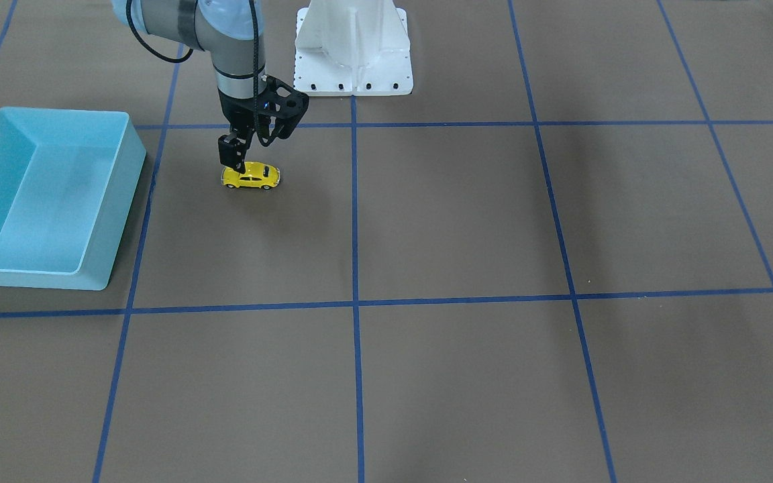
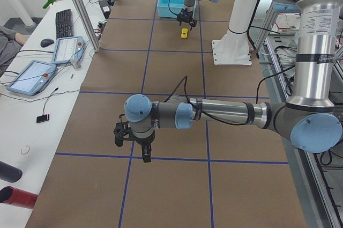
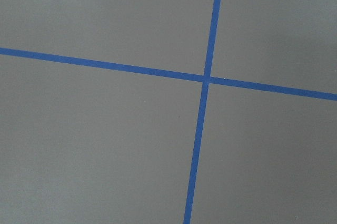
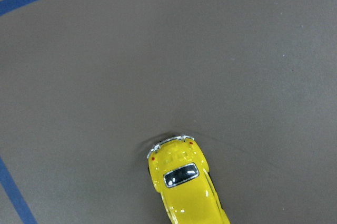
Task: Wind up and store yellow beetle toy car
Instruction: 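Close the right gripper on the car and lift it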
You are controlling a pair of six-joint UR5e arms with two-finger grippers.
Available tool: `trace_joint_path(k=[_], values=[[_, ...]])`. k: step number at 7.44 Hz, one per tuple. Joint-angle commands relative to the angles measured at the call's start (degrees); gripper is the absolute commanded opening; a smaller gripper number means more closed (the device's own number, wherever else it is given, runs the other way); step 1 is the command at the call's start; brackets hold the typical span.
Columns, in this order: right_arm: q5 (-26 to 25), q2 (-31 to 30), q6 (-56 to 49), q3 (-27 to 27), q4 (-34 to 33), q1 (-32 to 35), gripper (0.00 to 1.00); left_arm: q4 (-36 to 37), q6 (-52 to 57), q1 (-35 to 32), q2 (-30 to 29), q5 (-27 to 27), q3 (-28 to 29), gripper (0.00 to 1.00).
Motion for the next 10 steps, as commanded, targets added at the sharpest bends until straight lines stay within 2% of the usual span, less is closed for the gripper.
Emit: trace_joint_path(k=[1, 5, 9, 10], values=[[-3.27, -0.83, -0.09, -0.48, 1.89, -2.44, 1.0, 0.3, -0.15, 0.08, 0.04, 0.14, 1.27, 1.0], [-5.28, -1.18, -2.64, -1.18, 1.89, -2.18, 1.0, 0.65, -0.07, 1.05, -2.41, 0.22, 4.87, 1.0], [-5.46, -1.1, -3.34, -3.9, 2.06, -2.0, 0.99, 0.47, 0.28, 1.14, -1.89, -0.04, 5.67, 1.0], [-5.46, -1.01, -3.52, -5.22, 4.5, -1.83, 0.83, 0.48, 0.28, 1.14, -1.81, -0.12, 5.84, 1.0]])
